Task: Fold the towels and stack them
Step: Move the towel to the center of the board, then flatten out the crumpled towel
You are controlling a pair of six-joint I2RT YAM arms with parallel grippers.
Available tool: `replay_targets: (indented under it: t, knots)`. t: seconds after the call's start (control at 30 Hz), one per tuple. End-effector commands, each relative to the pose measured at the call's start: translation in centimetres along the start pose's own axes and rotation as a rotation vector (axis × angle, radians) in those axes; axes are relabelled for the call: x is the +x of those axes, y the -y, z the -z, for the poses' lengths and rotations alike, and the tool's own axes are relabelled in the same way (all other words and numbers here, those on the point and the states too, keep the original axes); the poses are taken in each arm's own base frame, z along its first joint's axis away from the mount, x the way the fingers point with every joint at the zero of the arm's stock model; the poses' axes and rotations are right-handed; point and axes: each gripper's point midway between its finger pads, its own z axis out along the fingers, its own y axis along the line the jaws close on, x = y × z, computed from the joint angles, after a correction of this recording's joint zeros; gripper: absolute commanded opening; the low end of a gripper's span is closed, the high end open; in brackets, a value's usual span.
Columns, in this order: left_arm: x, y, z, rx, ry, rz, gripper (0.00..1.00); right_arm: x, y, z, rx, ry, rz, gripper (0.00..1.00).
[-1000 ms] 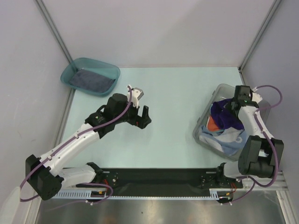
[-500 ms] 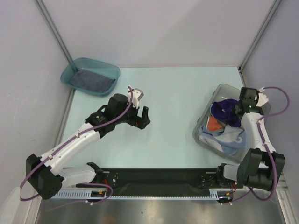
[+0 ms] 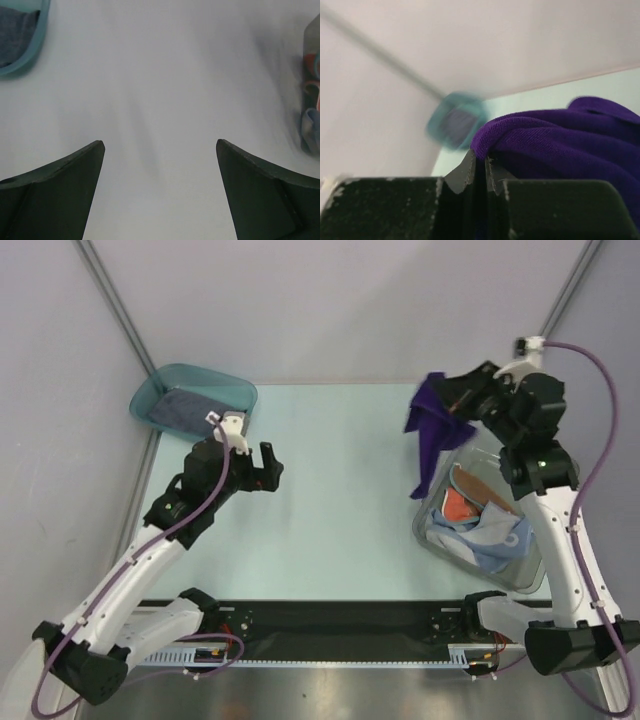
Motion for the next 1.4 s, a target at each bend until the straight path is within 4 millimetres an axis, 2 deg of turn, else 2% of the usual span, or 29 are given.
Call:
replay_targets:
  t: [0.0,0.07,0.13,0.17,0.23,0.27,0.33,0.43,0.57,0.67,0.7,0.73,0.77,0.8,0.83,0.87,0.9,0.93,0.97,1.0,1.03,1.07,1.1,1.13,1.17,1.2,1.23,1.33,1.37]
  knots:
    - [-2.3,-1.6,1.3,-0.084,0.123,0.051,1.00,5.6,-8.5,0.2,-0.338,-0.190,0.018,0.05]
    - [-2.5,-1.8,1.6,-0.097,0.137,0.065,1.00,10.7,-7.7,-0.1,-0.329,-0.328,-0.014,0.08]
    - [-2.5,-1.9,2.0,-0.100,0.141,0.081,1.00,16.0,-7.2,0.2,-0.326,-0.437,-0.012,0.17]
    - [-2.4,-2.0,2.0,-0.109,0.140,0.086,1.00,20.3,-4.6,0.5,-0.265,-0.519,-0.013,0.20]
    - [-2.3,-2.2,2.1,-0.117,0.140,0.090,1.00,25.1,-2.5,0.9,-0.196,-0.595,0.022,0.34]
    - [-2.3,-2.2,2.1,-0.121,0.139,0.093,1.00,27.9,-0.6,1.5,-0.157,-0.658,0.040,0.38]
    - [-1.9,-2.5,1.8,-0.143,0.121,0.109,1.00,30.5,1.5,2.3,-0.084,-0.729,0.117,0.49]
    - [-0.7,-2.5,1.0,-0.148,0.077,0.137,0.99,31.1,3.8,2.4,0.012,-0.768,0.218,0.60]
    - [2.5,-1.5,-1.3,-0.105,-0.047,0.195,0.94,29.8,4.0,0.4,0.013,-0.743,0.271,0.67]
    - [5.6,-1.4,-2.9,-0.109,-0.149,0.239,0.88,28.9,2.7,-2.7,-0.055,-0.697,0.303,0.68]
    - [7.0,-2.1,-3.4,-0.145,-0.177,0.273,0.89,30.3,3.3,-4.2,-0.052,-0.724,0.308,0.67]
    - [7.9,-2.6,-3.7,-0.161,-0.195,0.292,0.89,29.5,2.4,-5.7,-0.067,-0.698,0.319,0.66]
    - [8.4,-3.6,-4.3,-0.185,-0.202,0.330,0.88,30.2,2.7,-6.8,-0.063,-0.712,0.334,0.65]
    - [10.1,-4.1,-4.5,-0.201,-0.233,0.379,0.87,31.7,3.7,-8.2,-0.038,-0.747,0.337,0.61]
    - [10.8,-4.3,-4.7,-0.193,-0.248,0.416,0.86,31.1,2.7,-10.1,-0.055,-0.722,0.342,0.60]
    - [11.8,-5.4,-4.8,-0.230,-0.246,0.471,0.83,31.2,2.3,-11.3,-0.067,-0.717,0.354,0.57]
    - [12.3,-6.0,-4.6,-0.263,-0.243,0.492,0.82,33.4,3.2,-12.6,-0.058,-0.763,0.362,0.56]
    - [12.6,-7.5,-4.2,-0.342,-0.216,0.500,0.81,32.3,1.2,-14.5,-0.101,-0.723,0.371,0.54]
    - [13.5,-8.2,-3.8,-0.384,-0.213,0.524,0.82,32.6,0.4,-15.4,-0.143,-0.722,0.386,0.53]
    - [13.2,-8.8,-3.2,-0.408,-0.175,0.541,0.84,35.5,1.1,-16.3,-0.142,-0.771,0.393,0.53]
    - [13.6,-9.2,-2.9,-0.431,-0.167,0.556,0.84,34.5,-1.0,-18.0,-0.185,-0.727,0.405,0.52]
    - [14.7,-10.0,-2.5,-0.475,-0.163,0.582,0.85,35.4,-1.4,-18.7,-0.225,-0.732,0.430,0.50]
    - [14.7,-10.1,-2.1,-0.481,-0.145,0.598,0.85,36.1,-2.2,-19.3,-0.264,-0.730,0.444,0.49]
    - [15.3,-10.3,-2.0,-0.492,-0.147,0.613,0.84,38.6,-2.3,-20.0,-0.298,-0.751,0.460,0.49]
    - [16.4,-10.4,-1.8,-0.497,-0.163,0.631,0.84,38.7,-4.0,-20.6,-0.373,-0.737,0.459,0.49]
    - [16.8,-10.3,-1.7,-0.495,-0.166,0.638,0.83,39.4,-4.5,-21.0,-0.407,-0.742,0.456,0.49]
    - [17.2,-10.3,-1.6,-0.495,-0.170,0.644,0.82,41.5,-4.0,-21.6,-0.433,-0.763,0.447,0.49]
    - [18.8,-10.3,-1.5,-0.500,-0.193,0.668,0.82,42.6,-5.8,-22.6,-0.537,-0.764,0.393,0.51]
    - [19.6,-10.4,-1.4,-0.508,-0.208,0.677,0.81,44.7,-5.2,-22.5,-0.567,-0.808,0.370,0.52]
